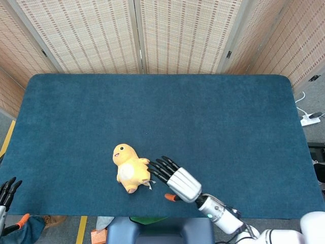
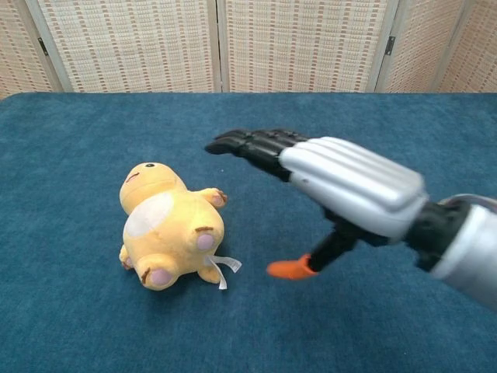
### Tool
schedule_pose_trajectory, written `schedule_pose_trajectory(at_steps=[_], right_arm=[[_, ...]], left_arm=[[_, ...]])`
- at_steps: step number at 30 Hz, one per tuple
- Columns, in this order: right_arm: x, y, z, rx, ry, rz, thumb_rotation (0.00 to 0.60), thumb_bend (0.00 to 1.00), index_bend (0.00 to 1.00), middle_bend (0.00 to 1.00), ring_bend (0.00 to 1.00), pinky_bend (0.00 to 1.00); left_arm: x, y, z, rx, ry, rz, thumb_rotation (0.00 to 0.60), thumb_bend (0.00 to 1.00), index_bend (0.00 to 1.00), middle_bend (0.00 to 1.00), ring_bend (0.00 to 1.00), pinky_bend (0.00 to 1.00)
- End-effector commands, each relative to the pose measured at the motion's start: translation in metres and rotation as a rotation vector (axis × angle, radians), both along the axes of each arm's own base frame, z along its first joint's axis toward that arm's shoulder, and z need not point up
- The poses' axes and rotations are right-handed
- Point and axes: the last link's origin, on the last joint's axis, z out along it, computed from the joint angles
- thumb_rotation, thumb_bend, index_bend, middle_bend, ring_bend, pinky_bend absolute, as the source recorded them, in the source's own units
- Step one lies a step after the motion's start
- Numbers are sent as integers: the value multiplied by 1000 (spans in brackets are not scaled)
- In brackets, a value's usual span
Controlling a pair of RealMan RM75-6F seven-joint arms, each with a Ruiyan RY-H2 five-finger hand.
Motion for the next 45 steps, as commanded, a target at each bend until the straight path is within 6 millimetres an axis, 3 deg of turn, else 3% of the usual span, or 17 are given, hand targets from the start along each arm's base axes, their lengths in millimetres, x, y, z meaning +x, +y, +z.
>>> schedule_pose_trajectory(at_steps=[1, 5, 9, 17, 23, 28, 34, 35, 39, 45], right_arm=[[-68, 47, 70, -73, 23, -102, 600, 11, 0, 0, 0, 0], [-128, 78, 121, -190, 78, -246, 600, 33, 0, 0, 0, 0], [-160, 90, 150, -275, 34, -334, 600, 42, 0, 0, 0, 0], [-171, 85, 194, -351, -63, -379, 600, 50, 0, 0, 0, 0], [-173, 89, 210, -339, -121, -382, 600, 49, 0, 0, 0, 0], [-175, 91, 217, -321, -136, -385, 600, 52, 0, 0, 0, 0], [-176, 90, 220, -322, -140, -387, 600, 57, 0, 0, 0, 0], [-177, 92, 219, -320, -138, -388, 600, 58, 0, 0, 0, 0], [-179, 93, 219, -326, -139, -396, 600, 64, 0, 0, 0, 0], [-179, 93, 218, -302, -132, -400, 600, 86, 0, 0, 0, 0]], left_arm=[[13, 4, -12, -43, -51, -110, 600, 245, 0, 0, 0, 202], [41, 15, -36, -105, -54, -247, 600, 245, 0, 0, 0, 206], [78, 31, -66, -170, -6, -315, 600, 244, 0, 0, 0, 216], [168, 59, -128, -313, 7, -460, 600, 237, 0, 0, 0, 96], [209, 88, -159, -324, 81, -522, 600, 231, 0, 0, 0, 70], [227, 108, -178, -340, 92, -530, 600, 228, 0, 0, 0, 62], [231, 119, -193, -379, 114, -526, 600, 228, 0, 0, 0, 67], [229, 126, -205, -414, 126, -512, 600, 228, 0, 0, 0, 77], [230, 138, -224, -454, 149, -481, 600, 228, 0, 0, 0, 264], [225, 153, -235, -452, 187, -434, 600, 227, 7, 4, 7, 330]])
